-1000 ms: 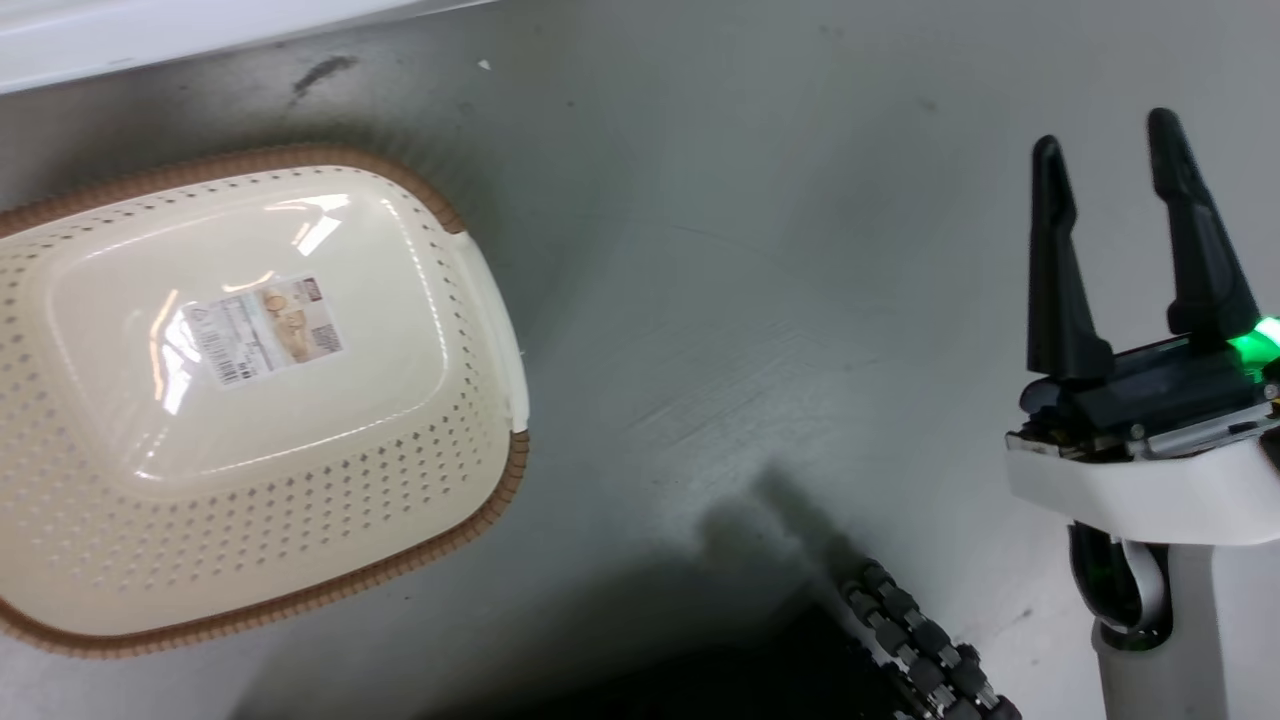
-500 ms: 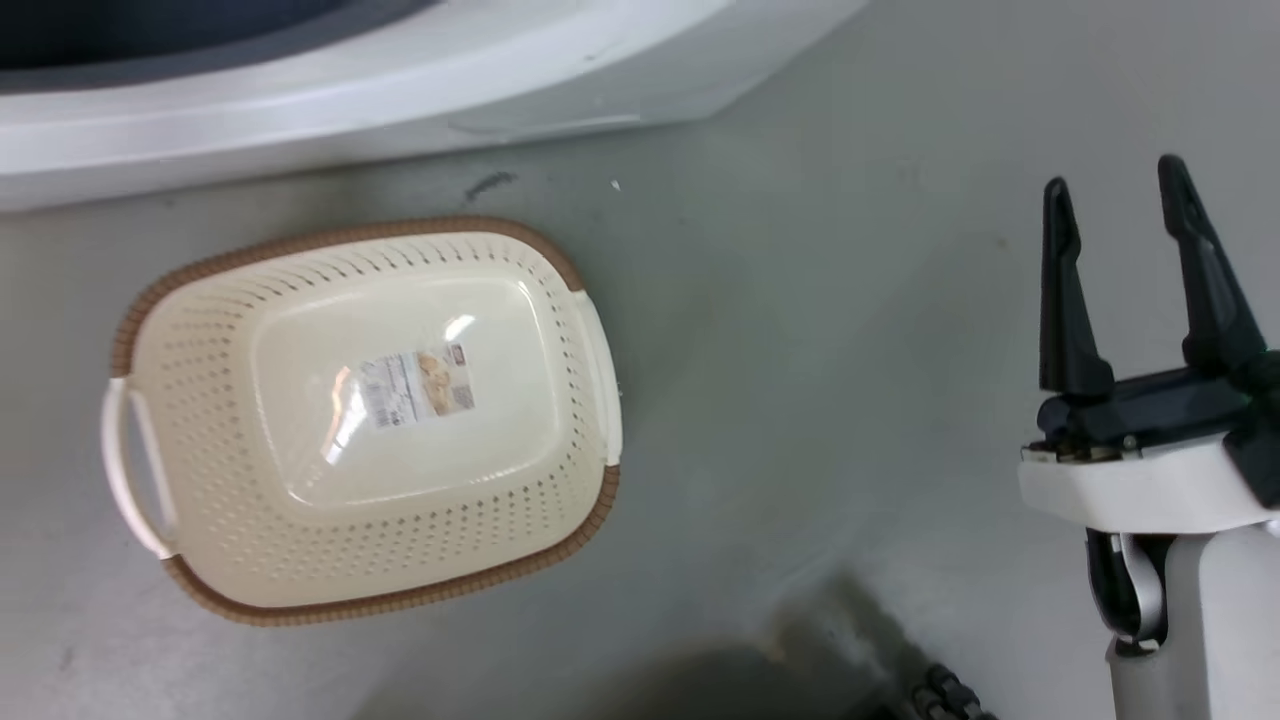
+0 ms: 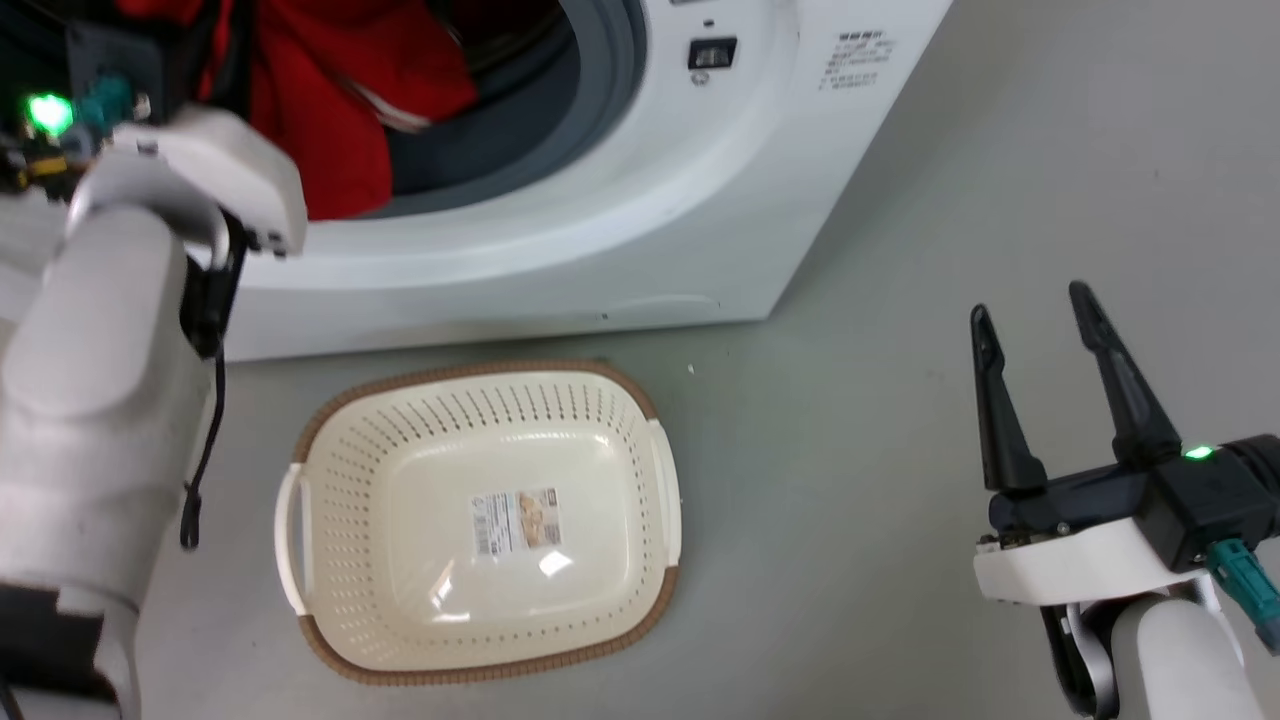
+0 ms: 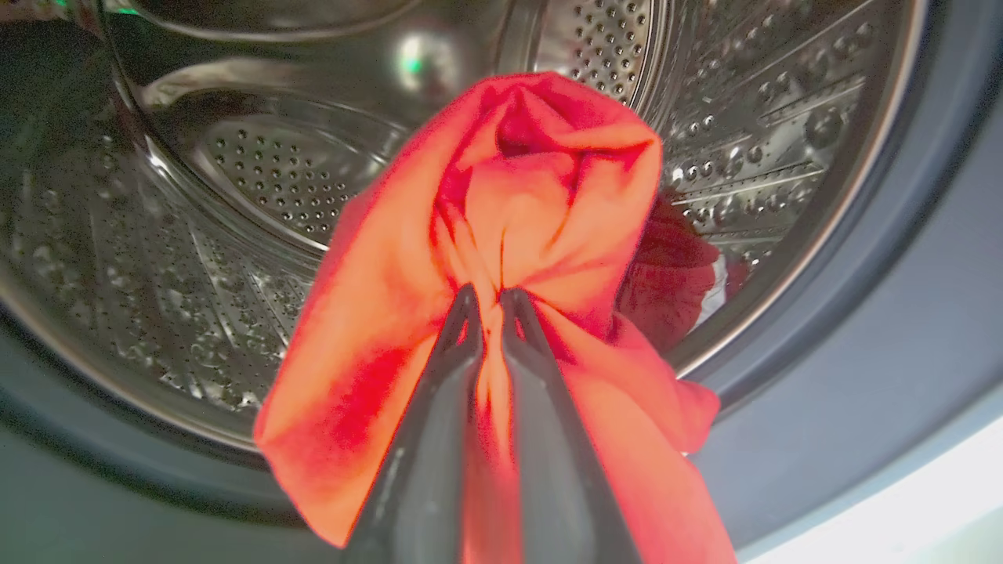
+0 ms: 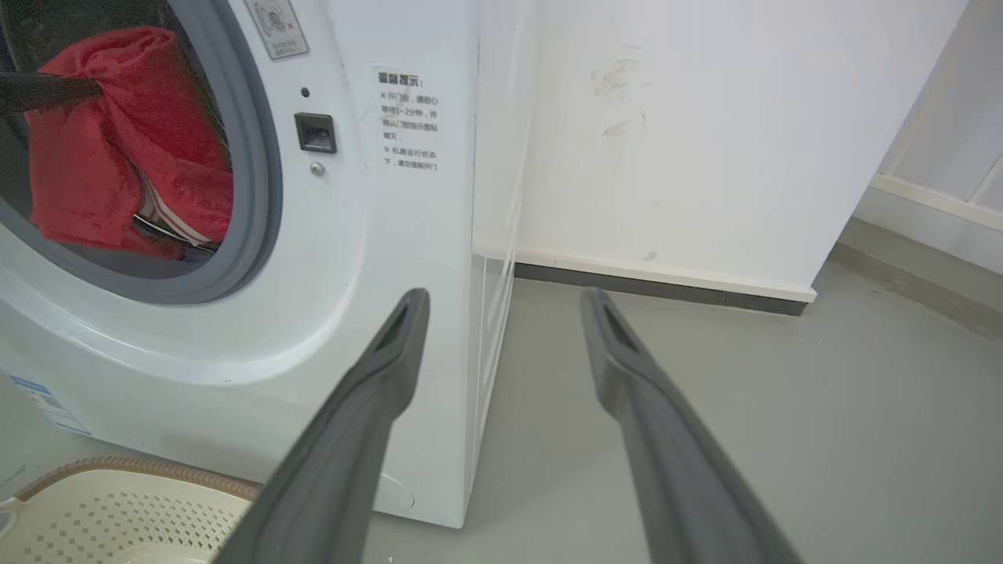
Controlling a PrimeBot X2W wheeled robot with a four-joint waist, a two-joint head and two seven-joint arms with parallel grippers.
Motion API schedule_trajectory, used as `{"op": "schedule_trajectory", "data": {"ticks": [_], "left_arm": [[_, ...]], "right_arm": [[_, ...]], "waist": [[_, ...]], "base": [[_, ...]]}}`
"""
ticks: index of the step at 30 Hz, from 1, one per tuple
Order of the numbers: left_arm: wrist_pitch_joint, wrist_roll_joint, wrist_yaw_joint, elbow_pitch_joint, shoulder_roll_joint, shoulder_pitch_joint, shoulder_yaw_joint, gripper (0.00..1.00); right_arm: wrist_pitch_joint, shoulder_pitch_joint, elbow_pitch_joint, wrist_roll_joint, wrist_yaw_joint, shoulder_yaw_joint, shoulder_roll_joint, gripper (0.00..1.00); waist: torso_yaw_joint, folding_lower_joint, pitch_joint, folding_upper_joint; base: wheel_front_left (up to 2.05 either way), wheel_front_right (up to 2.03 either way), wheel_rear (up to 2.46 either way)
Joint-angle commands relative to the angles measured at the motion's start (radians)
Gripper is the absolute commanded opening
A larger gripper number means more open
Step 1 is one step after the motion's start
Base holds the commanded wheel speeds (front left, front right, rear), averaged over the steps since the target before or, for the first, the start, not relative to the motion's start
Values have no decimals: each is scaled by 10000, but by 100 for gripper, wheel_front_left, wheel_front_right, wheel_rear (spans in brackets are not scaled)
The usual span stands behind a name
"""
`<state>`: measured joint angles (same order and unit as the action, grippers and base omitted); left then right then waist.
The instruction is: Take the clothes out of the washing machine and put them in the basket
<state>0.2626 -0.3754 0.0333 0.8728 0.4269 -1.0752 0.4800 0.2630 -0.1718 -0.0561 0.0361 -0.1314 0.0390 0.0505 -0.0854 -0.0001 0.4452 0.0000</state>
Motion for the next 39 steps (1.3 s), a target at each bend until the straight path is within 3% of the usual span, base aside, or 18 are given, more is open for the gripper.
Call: {"op": "schedule_trajectory", "data": {"ticks": [1, 12, 20, 27, 32, 39], "left_arm": [[27, 11, -80, -518, 93, 561, -209, 0], [29, 558, -441, -4610, 140, 4637, -1144, 0], [4, 572, -572, -5903, 14, 6572, -914, 0], [-209, 366, -419, -5256, -38, 7247, -627, 0], [-141, 549, 92, -3141, -319, 6605, -130, 0], [-24, 815, 323, -1034, -856, 5561, 236, 0]], "right_arm": [[28, 208, 83, 23, 14, 10, -7, 100], [26, 992, 384, -7, 14, 28, -9, 100], [26, 1240, 374, -73, 14, 9, -9, 100], [26, 831, 279, -72, 14, 62, -9, 100], [28, 392, 103, -33, 14, -25, -7, 100], [28, -44, -116, 49, 14, -92, -10, 100]], "waist": [[332, 1, -983, 0], [667, 1, -2555, 0], [763, 1, -2768, 0], [471, 1, -2109, 0], [56, 1, -871, 0], [-467, 1, 511, 0]], "base": [[0, 0, 0], [0, 0, 0], [0, 0, 0], [0, 0, 0], [0, 0, 0], [0, 0, 0]]}}
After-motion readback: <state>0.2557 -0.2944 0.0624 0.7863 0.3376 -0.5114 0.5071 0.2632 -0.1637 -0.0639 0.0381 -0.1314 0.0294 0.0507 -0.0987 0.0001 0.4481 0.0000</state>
